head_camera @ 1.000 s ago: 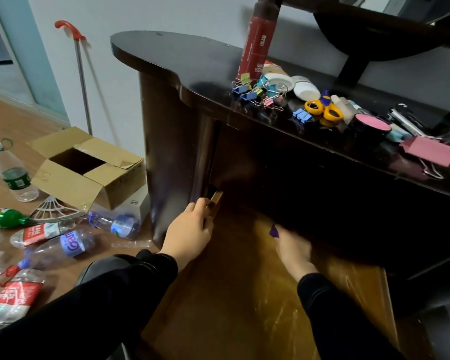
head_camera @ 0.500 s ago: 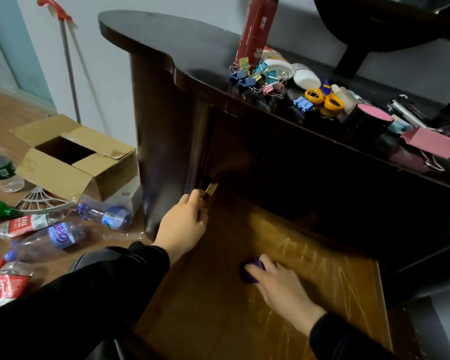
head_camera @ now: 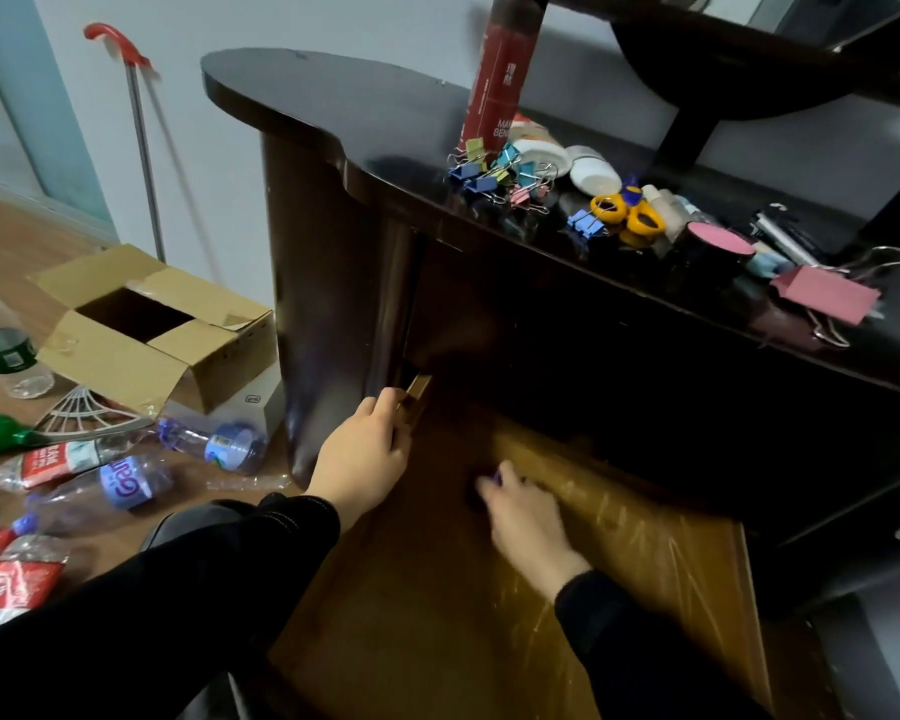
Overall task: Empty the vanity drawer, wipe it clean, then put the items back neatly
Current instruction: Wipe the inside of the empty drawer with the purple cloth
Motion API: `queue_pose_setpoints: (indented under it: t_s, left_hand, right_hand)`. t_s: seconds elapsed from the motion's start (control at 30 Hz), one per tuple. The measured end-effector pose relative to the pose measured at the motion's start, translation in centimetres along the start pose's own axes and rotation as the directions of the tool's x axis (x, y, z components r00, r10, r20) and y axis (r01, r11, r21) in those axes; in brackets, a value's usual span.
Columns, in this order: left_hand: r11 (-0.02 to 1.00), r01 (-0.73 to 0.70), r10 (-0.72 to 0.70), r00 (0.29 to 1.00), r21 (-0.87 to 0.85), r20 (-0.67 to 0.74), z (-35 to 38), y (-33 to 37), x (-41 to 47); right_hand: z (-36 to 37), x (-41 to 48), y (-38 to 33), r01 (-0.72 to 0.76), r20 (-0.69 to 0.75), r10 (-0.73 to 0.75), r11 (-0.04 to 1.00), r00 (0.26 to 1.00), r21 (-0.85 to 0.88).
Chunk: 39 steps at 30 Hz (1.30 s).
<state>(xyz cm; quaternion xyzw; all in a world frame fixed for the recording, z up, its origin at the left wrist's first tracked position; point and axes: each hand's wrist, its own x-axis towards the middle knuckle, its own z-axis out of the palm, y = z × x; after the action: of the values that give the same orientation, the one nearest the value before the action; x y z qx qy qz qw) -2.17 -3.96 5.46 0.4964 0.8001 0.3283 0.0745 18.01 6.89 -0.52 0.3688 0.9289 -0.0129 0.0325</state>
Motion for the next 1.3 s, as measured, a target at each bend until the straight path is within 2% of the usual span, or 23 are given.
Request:
queue_pose_setpoints:
  t_s: [0.1,0.17,0.27,0.37,0.5,0.63,0.8,0.87,0.93,1.0,1.07,1.13,1.2,1.3]
  left_hand:
    - [1.0,-0.003,0.003,1.0,-0.007,0.002,0.0,0.1,0.0]
    - [1.0,-0.007,0.007,1.0,-0.005,0.002,0.0,0.1,0.0]
    - [1.0,-0.007,0.007,1.0,-0.002,0.001,0.1,-0.1,0.1]
    - [1.0,-0.018,0.018,1.0,0.013,0.013,0.2,0.0,0.2]
    - [0.999,-0.018,0.017,1.0,0.044,0.013,0.0,0.1,0.1]
    - [0.999,-0.02,0.019,1.0,0.048,0.013,-0.3,0.4,-0.1]
    - [1.0,-0.024,0.024,1.0,0.017,0.01,-0.3,0.3,-0.2]
    - [1.0,-0.021,0.021,1.0,0.012,0.004,-0.2,0.2,-0.2]
    - [1.0,-0.021,0.021,1.0,0.01,-0.003,0.1,0.0,-0.1]
    - [1.0,-0.026,0.026,1.0,0.016,-0.005,0.2,-0.2,0.0]
    - [0.999,-0.028,0.029,0.999,0.025,-0.015,0.3,-0.3,0.1]
    - [0.999,-0.029,0.03,0.999,0.034,-0.023,0.4,-0.3,0.2]
    - [0.999,-0.027,0.028,0.999,0.04,-0.024,0.4,-0.2,0.2]
    - [0.999,-0.023,0.024,1.0,0.034,-0.017,0.1,-0.1,0.1]
  right_hand:
    - [1.6,-4.1,-0.5,0.201,0.057,-0.201,0.98,0.978,-0.006]
    - [1.7,-4.0,0.3,0.2,0.042,-0.199,0.98,0.979,-0.012]
    - [0.5,-0.1,1.3,-0.015,-0.065,0.013,1.0,0.998,-0.023]
    - [-1.0,5.3,1.4,-0.234,-0.099,0.23,0.972,0.968,-0.027]
    - [-1.6,7.3,0.5,-0.28,-0.053,0.276,0.957,0.96,-0.079]
    - [-1.0,2.7,0.0,-0.177,-0.035,0.176,0.983,0.984,-0.05]
    - [2.2,-7.6,-1.8,0.141,0.041,-0.143,0.989,0.989,0.037]
    - [2.5,-8.8,-1.0,0.159,0.07,-0.164,0.984,0.984,0.075]
    - [2.0,-7.1,0.6,0.088,0.036,-0.092,0.991,0.995,0.102]
    - [1.1,-3.6,2.6,-0.048,-0.016,0.051,0.99,0.999,0.135]
    - [0.4,0.4,4.6,-0.196,-0.078,0.202,0.978,0.976,0.074]
    - [0.0,3.5,5.7,-0.292,-0.074,0.295,0.955,0.953,0.052]
    - [-0.2,4.7,5.8,-0.308,-0.019,0.309,0.949,0.951,0.064]
    - [-0.7,2.9,4.8,-0.25,-0.029,0.25,0.968,0.968,-0.018]
